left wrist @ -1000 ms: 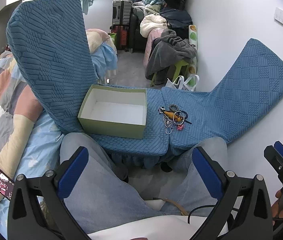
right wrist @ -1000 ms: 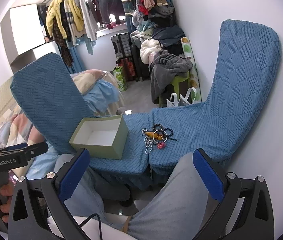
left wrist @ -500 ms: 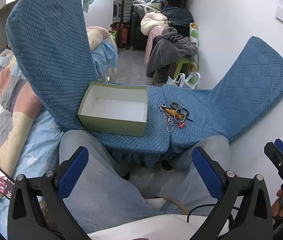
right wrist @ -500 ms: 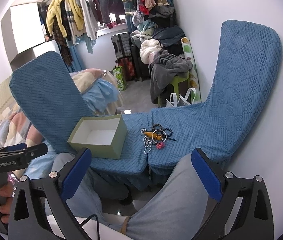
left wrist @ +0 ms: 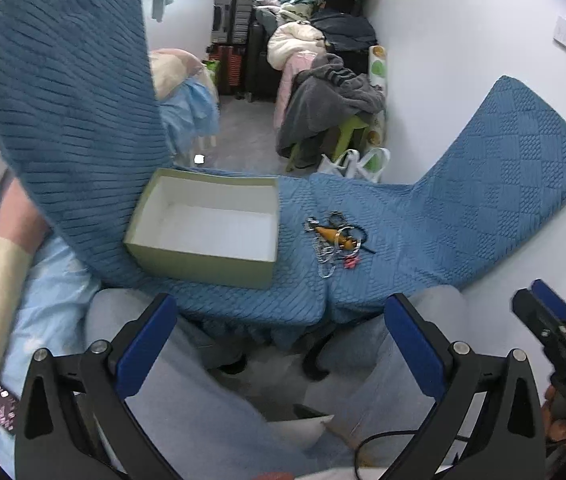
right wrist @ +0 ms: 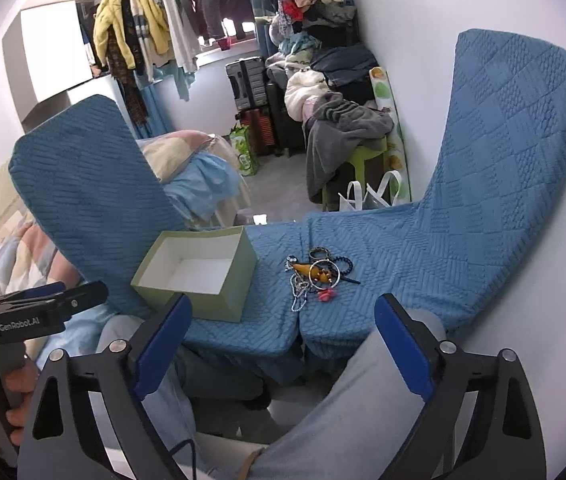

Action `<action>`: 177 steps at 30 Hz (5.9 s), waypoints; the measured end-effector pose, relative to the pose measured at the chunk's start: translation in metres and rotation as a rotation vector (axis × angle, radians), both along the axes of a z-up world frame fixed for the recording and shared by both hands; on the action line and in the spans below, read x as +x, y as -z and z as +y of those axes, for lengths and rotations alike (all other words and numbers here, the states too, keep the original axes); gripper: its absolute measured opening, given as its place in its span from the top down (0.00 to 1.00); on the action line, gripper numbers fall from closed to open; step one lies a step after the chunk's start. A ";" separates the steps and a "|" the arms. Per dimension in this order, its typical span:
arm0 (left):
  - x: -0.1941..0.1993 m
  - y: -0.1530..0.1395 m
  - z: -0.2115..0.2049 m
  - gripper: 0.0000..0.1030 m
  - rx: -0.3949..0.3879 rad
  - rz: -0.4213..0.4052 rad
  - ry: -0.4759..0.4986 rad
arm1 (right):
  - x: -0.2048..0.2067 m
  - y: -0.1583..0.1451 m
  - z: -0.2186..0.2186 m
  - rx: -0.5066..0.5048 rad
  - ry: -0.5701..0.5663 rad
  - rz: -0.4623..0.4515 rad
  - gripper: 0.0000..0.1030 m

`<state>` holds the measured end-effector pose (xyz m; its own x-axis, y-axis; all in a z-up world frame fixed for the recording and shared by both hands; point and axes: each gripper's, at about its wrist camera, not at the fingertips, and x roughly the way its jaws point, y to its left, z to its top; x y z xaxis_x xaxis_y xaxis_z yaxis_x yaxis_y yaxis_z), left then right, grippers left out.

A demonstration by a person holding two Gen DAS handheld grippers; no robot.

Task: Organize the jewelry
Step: 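Move both tools down toward the jewelry pile, then grasp the silver chain with the left tool while the right tool grasps the red beaded bracelet, then carry the chain and bracelet with both tools over the green-rimmed box, then open both tools to drop the chain and bracelet into the box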

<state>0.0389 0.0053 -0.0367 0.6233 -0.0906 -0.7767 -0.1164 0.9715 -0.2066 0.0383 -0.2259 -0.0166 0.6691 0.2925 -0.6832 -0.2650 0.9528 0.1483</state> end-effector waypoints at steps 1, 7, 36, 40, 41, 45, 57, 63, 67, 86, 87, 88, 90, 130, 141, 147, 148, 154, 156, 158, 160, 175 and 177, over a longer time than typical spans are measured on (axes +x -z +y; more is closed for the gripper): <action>0.003 0.002 -0.001 0.00 -0.007 -0.001 0.006 | 0.004 0.004 0.000 -0.005 -0.003 0.001 0.21; 0.031 0.025 -0.013 0.00 -0.006 0.005 0.046 | 0.032 0.034 -0.005 -0.035 0.014 -0.031 0.37; 0.173 0.203 -0.078 0.65 -0.093 0.199 0.214 | 0.211 0.246 -0.028 0.144 -0.057 0.310 0.70; 0.184 0.216 -0.083 0.65 -0.074 0.212 0.210 | 0.229 0.266 -0.022 0.128 -0.080 0.361 0.70; 0.188 0.220 -0.083 0.65 -0.074 0.220 0.205 | 0.232 0.270 -0.020 0.128 -0.090 0.373 0.70; 0.199 0.230 -0.083 0.65 -0.059 0.221 0.192 | 0.241 0.279 -0.019 0.135 -0.106 0.394 0.70; 0.221 0.260 -0.090 0.65 -0.042 0.243 0.208 | 0.243 0.293 -0.023 0.176 -0.113 0.393 0.96; 0.228 0.267 -0.096 0.65 -0.011 0.239 0.221 | 0.241 0.272 -0.031 0.233 -0.107 0.315 0.96; 0.233 0.271 -0.099 0.65 0.021 0.229 0.226 | 0.241 0.263 -0.036 0.264 -0.099 0.280 0.96; 0.225 0.258 -0.097 0.96 0.010 0.175 0.202 | 0.235 0.263 -0.036 0.213 -0.073 0.286 0.96; 0.223 0.254 -0.095 0.96 -0.001 0.169 0.198 | 0.233 0.262 -0.035 0.206 -0.074 0.286 0.96; 0.220 0.247 -0.093 0.96 -0.015 0.157 0.195 | 0.231 0.261 -0.035 0.199 -0.076 0.284 0.96; 0.216 0.238 -0.091 0.96 -0.022 0.142 0.194 | 0.228 0.257 -0.033 0.180 -0.079 0.277 0.96; 0.165 0.000 0.057 0.96 -0.077 -0.129 0.069 | 0.195 0.023 0.094 0.133 -0.216 0.050 0.96; 0.162 0.037 0.109 0.96 -0.073 -0.047 0.022 | 0.203 0.059 0.156 0.112 -0.302 0.149 0.96; 0.162 0.077 0.121 0.96 -0.096 0.033 0.018 | 0.200 0.095 0.181 0.064 -0.345 0.230 0.96; 0.164 0.082 0.122 0.96 -0.102 0.047 0.016 | 0.201 0.104 0.185 0.054 -0.350 0.249 0.96; 0.169 0.122 0.127 0.96 -0.119 0.128 0.017 | 0.203 0.146 0.195 0.006 -0.354 0.346 0.96; 0.171 0.136 0.129 0.96 -0.122 0.157 0.013 | 0.203 0.159 0.198 -0.004 -0.351 0.379 0.96; 0.174 0.145 0.130 0.96 -0.129 0.177 0.012 | 0.204 0.172 0.199 -0.016 -0.351 0.409 0.96; 0.173 0.154 0.129 0.96 -0.128 0.196 0.014 | 0.203 0.182 0.202 -0.037 -0.357 0.426 0.96; 0.173 0.160 0.134 0.71 -0.146 0.224 -0.018 | 0.202 0.179 0.206 -0.035 -0.405 0.449 0.89; 0.168 0.148 0.137 0.61 -0.141 0.194 -0.031 | 0.201 0.166 0.205 -0.035 -0.403 0.414 0.88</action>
